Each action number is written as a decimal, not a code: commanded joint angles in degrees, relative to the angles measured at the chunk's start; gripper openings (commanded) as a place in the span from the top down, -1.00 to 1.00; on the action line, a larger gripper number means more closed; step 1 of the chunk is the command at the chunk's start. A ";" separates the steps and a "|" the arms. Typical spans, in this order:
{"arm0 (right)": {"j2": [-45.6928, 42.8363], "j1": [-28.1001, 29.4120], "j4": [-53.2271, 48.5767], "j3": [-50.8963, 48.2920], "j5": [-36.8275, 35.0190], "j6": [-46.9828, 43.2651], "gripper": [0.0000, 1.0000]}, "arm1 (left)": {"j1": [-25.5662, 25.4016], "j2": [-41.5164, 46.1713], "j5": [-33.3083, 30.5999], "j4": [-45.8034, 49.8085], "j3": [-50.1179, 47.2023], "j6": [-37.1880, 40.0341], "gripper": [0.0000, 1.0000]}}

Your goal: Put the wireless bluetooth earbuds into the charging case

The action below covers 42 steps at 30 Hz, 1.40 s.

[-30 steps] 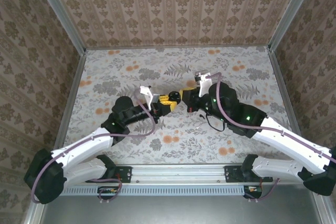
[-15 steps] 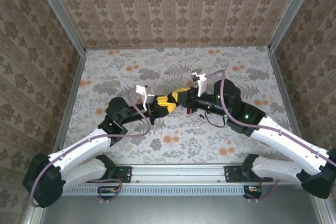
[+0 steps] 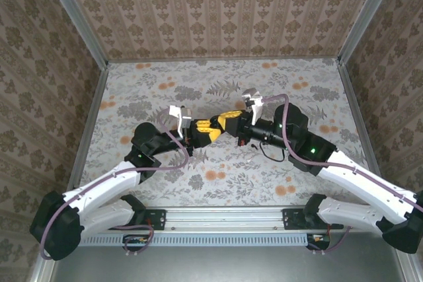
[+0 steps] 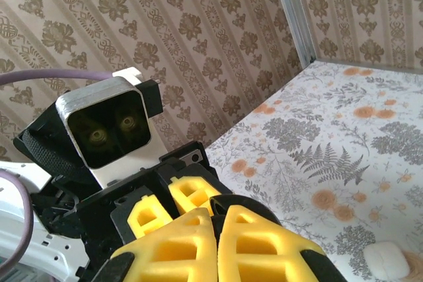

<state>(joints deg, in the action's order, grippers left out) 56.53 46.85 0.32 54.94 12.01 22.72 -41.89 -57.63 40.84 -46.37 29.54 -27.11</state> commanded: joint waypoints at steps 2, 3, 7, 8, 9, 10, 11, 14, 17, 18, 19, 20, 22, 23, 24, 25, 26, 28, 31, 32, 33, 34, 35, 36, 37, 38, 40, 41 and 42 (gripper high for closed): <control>-1.86 -0.23 0.94 -0.97 -1.58 -3.28 0.88 | 0.59 -0.21 0.91 -4.99 0.07 -2.31 1.00; -1.95 -0.20 0.81 -1.05 -1.80 -3.76 0.88 | 0.60 -0.27 0.88 -5.26 0.21 -2.46 1.00; -1.78 -0.18 0.58 -0.93 -2.41 -5.03 0.88 | 0.58 -1.11 1.20 -5.65 0.86 -2.90 1.00; -1.68 -0.23 0.69 -0.89 -2.51 -5.18 0.88 | 0.66 -1.39 1.31 -5.74 1.08 -3.03 1.00; -1.62 -0.18 0.90 -0.98 -2.58 -5.36 0.88 | 0.59 -1.83 1.50 -6.01 1.17 -3.25 1.00; -1.58 -0.22 1.13 -0.97 -2.81 -5.48 0.88 | 0.58 -2.24 1.68 -6.46 1.31 -3.65 1.00; -1.52 -0.18 1.41 -1.02 -2.95 -5.51 0.88 | 0.54 -2.60 1.81 -6.98 1.35 -3.90 1.00; -1.49 -0.18 2.03 -1.10 -3.73 -6.12 0.88 | 0.51 -3.79 2.22 -8.27 1.66 -4.79 1.00; -1.71 -0.23 2.36 -1.19 -4.61 -6.64 0.89 | 0.50 -4.27 2.37 -8.89 1.88 -5.38 1.00; -1.83 -0.20 2.43 -1.21 -4.79 -6.85 0.89 | 0.54 -4.36 2.32 -9.00 1.92 -5.43 1.00; -1.86 -0.21 2.33 -1.24 -4.87 -7.17 0.89 | 0.49 -4.39 2.28 -9.13 1.92 -5.49 1.00; -1.95 -0.25 2.16 -1.24 -5.00 -7.34 0.89 | 0.51 -4.34 2.26 -9.17 1.98 -5.50 1.00; -2.04 -0.18 2.06 -1.62 -5.20 -7.64 0.89 | 0.50 -4.26 2.23 -9.18 2.08 -5.60 1.00; -2.04 -0.25 2.06 -1.74 -5.32 -7.75 0.89 | 0.49 -4.34 2.30 -9.33 2.17 -5.75 1.00; -1.97 -0.23 2.14 -1.99 -5.31 -7.73 0.89 | 0.49 -4.34 2.34 -9.52 2.15 -5.95 1.00; -1.95 -0.19 2.23 -2.19 -5.30 -7.69 0.88 | 0.49 -4.40 2.39 -9.70 2.27 -6.08 1.00; -1.82 -0.23 2.39 -2.39 -5.33 -7.69 0.89 | 0.54 -4.35 2.37 -9.87 2.28 -6.26 1.00; -1.68 -0.18 2.59 -2.65 -5.25 -7.69 0.89 | 0.49 -4.34 2.33 -9.98 2.36 -6.44 1.00; -1.60 -0.20 2.89 -2.99 -4.69 -7.27 0.89 | 0.50 -4.34 2.23 -10.16 2.34 -6.63 1.00; -1.68 -0.18 2.84 -3.07 -4.42 -7.08 0.89 | 0.50 -4.21 2.11 -10.16 2.33 -6.59 1.00; -1.85 -0.25 2.81 -3.19 -4.13 -6.76 0.89 | 0.54 -4.25 1.94 -10.15 2.36 -6.64 1.00; -1.94 -0.18 2.68 -3.26 -3.89 -6.46 0.89 | 0.50 -4.25 1.88 -10.17 2.25 -6.63 1.00; -2.15 -0.19 2.67 -3.43 -3.56 -6.18 0.89 | 0.50 -4.16 1.67 -10.22 2.18 -6.64 1.00; -2.42 -0.20 2.68 -3.67 -3.24 -5.87 0.89 | 0.51 -4.16 1.37 -10.19 2.19 -6.61 1.00; -2.60 -0.18 2.67 -3.97 -2.89 -5.55 0.89 | 0.54 -4.10 1.18 -10.22 2.05 -6.63 1.00; -2.71 -0.18 2.68 -4.25 -2.42 -5.27 0.89 | 0.49 -4.10 1.06 -10.23 2.06 -6.57 1.00; -2.98 -0.15 2.46 -4.82 -1.79 -5.18 0.89 | 0.49 -4.18 0.83 -10.24 2.01 -6.55 1.00; -3.02 -0.10 2.24 -5.01 -1.60 -5.16 0.89 | 0.56 -4.16 0.75 -10.23 2.01 -6.53 1.00; -3.12 -0.09 2.15 -5.26 -1.46 -5.21 0.89 | 0.49 -4.16 0.67 -10.23 2.01 -6.53 1.00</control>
<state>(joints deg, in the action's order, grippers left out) 54.46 46.85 2.81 51.00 8.51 16.78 -41.54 -62.17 42.13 -53.21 29.65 -33.04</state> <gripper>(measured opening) 0.058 0.134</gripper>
